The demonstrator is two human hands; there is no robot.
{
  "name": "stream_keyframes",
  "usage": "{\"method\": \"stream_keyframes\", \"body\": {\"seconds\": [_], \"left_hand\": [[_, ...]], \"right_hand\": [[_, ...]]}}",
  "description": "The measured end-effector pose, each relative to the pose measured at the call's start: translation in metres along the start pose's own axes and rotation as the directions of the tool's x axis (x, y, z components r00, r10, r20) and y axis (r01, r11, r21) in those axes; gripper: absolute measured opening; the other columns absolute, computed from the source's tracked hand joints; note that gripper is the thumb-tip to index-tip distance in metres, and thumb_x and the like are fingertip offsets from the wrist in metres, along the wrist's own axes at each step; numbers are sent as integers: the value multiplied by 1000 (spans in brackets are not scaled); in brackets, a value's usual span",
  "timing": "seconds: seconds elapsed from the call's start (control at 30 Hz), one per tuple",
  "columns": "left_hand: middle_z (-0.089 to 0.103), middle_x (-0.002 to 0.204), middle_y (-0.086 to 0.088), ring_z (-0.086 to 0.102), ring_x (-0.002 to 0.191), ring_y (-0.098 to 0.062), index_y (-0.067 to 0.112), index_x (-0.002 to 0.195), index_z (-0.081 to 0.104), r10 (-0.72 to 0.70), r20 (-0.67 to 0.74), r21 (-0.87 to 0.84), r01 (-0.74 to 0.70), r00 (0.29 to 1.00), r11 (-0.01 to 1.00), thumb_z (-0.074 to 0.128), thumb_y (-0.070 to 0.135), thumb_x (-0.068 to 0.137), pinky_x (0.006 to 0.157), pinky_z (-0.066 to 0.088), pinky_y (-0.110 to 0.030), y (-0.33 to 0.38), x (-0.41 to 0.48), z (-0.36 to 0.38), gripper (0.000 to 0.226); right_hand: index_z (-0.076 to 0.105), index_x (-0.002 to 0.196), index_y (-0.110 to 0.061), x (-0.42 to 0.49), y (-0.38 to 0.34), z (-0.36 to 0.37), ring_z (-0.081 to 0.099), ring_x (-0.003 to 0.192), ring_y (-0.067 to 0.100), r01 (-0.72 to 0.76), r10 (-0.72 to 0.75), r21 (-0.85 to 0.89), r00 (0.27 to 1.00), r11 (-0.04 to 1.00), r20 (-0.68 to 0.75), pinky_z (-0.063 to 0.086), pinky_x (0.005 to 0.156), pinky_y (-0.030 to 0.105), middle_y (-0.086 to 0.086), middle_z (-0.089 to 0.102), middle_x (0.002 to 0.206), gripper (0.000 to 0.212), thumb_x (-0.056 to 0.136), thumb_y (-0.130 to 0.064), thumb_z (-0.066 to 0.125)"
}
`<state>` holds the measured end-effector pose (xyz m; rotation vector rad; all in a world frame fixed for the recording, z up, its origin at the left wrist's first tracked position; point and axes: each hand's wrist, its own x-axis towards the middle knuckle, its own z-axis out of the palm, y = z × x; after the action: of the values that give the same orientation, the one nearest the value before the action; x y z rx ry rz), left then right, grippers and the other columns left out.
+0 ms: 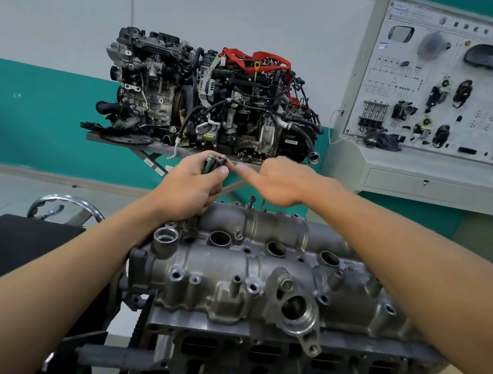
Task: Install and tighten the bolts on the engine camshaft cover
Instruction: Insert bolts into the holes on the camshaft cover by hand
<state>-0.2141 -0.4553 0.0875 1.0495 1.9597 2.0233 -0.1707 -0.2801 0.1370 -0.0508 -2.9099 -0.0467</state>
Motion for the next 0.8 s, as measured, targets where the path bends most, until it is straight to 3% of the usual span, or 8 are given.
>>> {"method": "stream_keyframes", "body": {"seconds": [0.1,0.17,0.27,0.33,0.43,0.5,0.73,0.8], "left_hand": [[36,46,8,28,35,-4,13,97,55,1,4,4,-1,1000,1000,42,9,107,34,25,-15,0,-1,0,17],[36,47,8,28,35,-4,13,98,55,2,13,10,-3,1000,1000,42,9,107,35,24,-16,-1,-1,0,16],[36,48,7,27,37,-5,14,100,56,2,32,16,-2,999,1000,43,10,106,36,24,-16,-1,-1,-1,15],[36,49,7,28,38,-5,13,105,54,-4,60,17,3,998,1000,44,10,106,36,24,-17,-2,-1,-3,11],[38,48,9,29,39,-6,13,119,50,-6,106,-7,7,994,1000,45,9,105,35,25,-17,-3,-1,-2,15],[40,49,10,30,40,-5,13,123,48,17,142,-24,-14,990,1000,46,10,104,36,26,-16,-3,-2,-2,19],[36,55,0,26,44,-10,23,95,55,70,271,-37,-63,960,997,48,24,98,38,22,-16,1,-5,-3,8],[39,55,0,27,44,-10,25,99,57,52,240,-52,-41,969,998,43,19,103,39,24,-15,-1,-5,-1,16]], "right_hand": [[69,87,-4,-4,2,-6,58,70,17,122,-124,243,992,962,-10,48,69,38,12,66,81,55,104,-42,33],[71,97,-8,-11,2,-3,61,79,19,219,-234,165,969,962,81,50,74,36,9,68,90,31,98,-22,43],[69,77,-5,-12,9,-10,64,78,29,201,-174,-106,960,974,217,55,71,42,14,69,80,26,89,-15,48],[72,78,-5,-11,12,-20,64,75,23,182,-158,-113,969,977,190,57,73,40,12,71,79,22,85,-10,51],[72,105,-13,-12,7,-29,62,65,-3,190,-197,333,980,924,-11,52,62,16,-9,68,77,20,91,-10,58],[67,110,-18,-14,-2,-30,64,64,2,203,-252,579,968,790,5,48,53,15,-6,72,79,15,96,-20,62],[72,93,-8,-11,-6,-27,60,65,9,186,-291,744,957,641,12,50,58,23,1,73,78,7,94,-12,67],[73,91,-7,-13,3,-27,60,63,9,169,-267,792,964,586,-8,50,55,20,3,73,75,7,93,-10,67]]}}
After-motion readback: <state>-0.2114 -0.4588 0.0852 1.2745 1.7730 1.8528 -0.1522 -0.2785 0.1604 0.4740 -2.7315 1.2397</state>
